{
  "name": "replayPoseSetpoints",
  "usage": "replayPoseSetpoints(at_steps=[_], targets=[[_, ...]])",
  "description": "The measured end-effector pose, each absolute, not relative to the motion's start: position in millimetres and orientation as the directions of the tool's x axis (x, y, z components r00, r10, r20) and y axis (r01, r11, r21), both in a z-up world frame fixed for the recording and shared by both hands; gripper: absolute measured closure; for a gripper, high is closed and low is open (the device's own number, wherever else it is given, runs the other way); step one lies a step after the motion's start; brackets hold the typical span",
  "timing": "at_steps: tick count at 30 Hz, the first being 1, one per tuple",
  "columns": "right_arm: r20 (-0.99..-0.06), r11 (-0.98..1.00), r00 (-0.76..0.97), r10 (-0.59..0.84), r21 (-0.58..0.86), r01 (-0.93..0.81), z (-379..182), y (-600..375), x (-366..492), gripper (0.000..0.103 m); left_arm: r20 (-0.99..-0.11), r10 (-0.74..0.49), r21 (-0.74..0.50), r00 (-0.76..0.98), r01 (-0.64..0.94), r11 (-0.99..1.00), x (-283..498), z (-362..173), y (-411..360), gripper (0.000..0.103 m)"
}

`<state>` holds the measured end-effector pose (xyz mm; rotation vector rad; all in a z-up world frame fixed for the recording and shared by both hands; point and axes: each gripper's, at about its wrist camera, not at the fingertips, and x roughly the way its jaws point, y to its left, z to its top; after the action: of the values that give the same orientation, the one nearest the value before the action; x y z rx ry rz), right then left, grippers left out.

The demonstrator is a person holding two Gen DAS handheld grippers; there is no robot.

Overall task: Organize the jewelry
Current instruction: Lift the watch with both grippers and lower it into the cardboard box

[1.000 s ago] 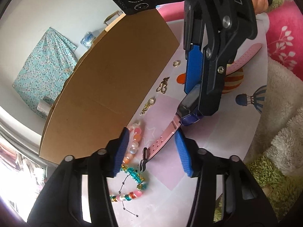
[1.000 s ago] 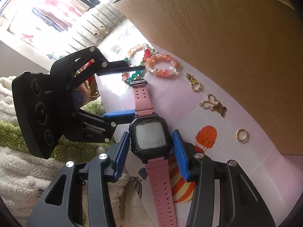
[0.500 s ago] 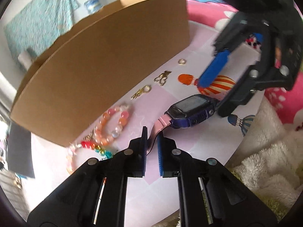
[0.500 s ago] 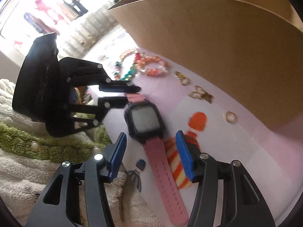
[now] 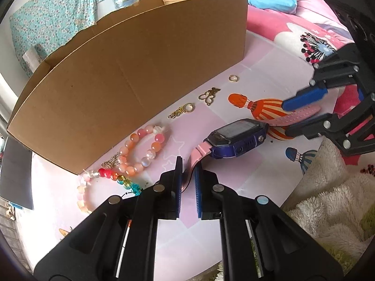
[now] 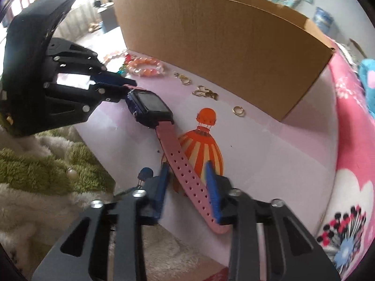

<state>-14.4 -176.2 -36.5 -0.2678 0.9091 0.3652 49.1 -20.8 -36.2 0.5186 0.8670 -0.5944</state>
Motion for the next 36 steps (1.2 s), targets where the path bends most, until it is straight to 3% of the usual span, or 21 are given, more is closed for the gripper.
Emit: replayPoseSetpoints(at_steps=[1,3,6,14,20,23,26,29,32,36], targets=[[-0.800,0.916,0.574,0.177,-0.079,-0.394,-37,-175,-15,0.080,-0.816,-0.267,0.181,0.512,0.666,0.724,43,-34,-21,0.094],[-0.786,0.934,0.604,0.131,-0.106,-0.341,-37,-172,-17,0.092,-0.807,-0.261,0.200,0.530,0.661,0.723,36,-35,-17,0.094],[-0.749,0.950,0.661,0.052,-0.166,-0.263,-33,-163,-22,0.097,-0.773,-0.256,0.253,0.580,0.652,0.715,28,-34,-19,0.095],[-0.601,0.943,0.796,-0.069,-0.299,-0.144,22,-138,-37,0.099,-0.658,-0.321,0.271,0.682,0.611,0.744,9,14,-7,0.100],[-0.475,0.932,0.879,-0.039,-0.335,-0.139,86,-131,-21,0.099,-0.538,-0.375,0.247,0.755,0.567,0.786,25,84,9,0.100],[-0.467,0.921,0.884,0.002,-0.345,-0.184,108,-133,1,0.099,-0.510,-0.381,0.245,0.771,0.555,0.795,54,115,11,0.100],[-0.559,0.917,0.825,0.081,-0.283,-0.281,119,-143,58,0.099,-0.558,-0.367,0.220,0.744,0.559,0.800,101,129,5,0.100],[-0.695,0.907,0.706,0.135,-0.200,-0.370,112,-149,119,0.099,-0.663,-0.323,0.186,0.675,0.567,0.803,153,125,0,0.100],[-0.823,0.894,0.547,0.155,-0.119,-0.432,86,-154,171,0.100,-0.796,-0.291,0.092,0.530,0.581,0.808,206,103,-6,0.100],[-0.923,0.892,0.344,0.175,0.001,-0.453,54,-160,218,0.100,-0.903,-0.254,-0.019,0.346,0.559,0.829,252,70,-6,0.100]])
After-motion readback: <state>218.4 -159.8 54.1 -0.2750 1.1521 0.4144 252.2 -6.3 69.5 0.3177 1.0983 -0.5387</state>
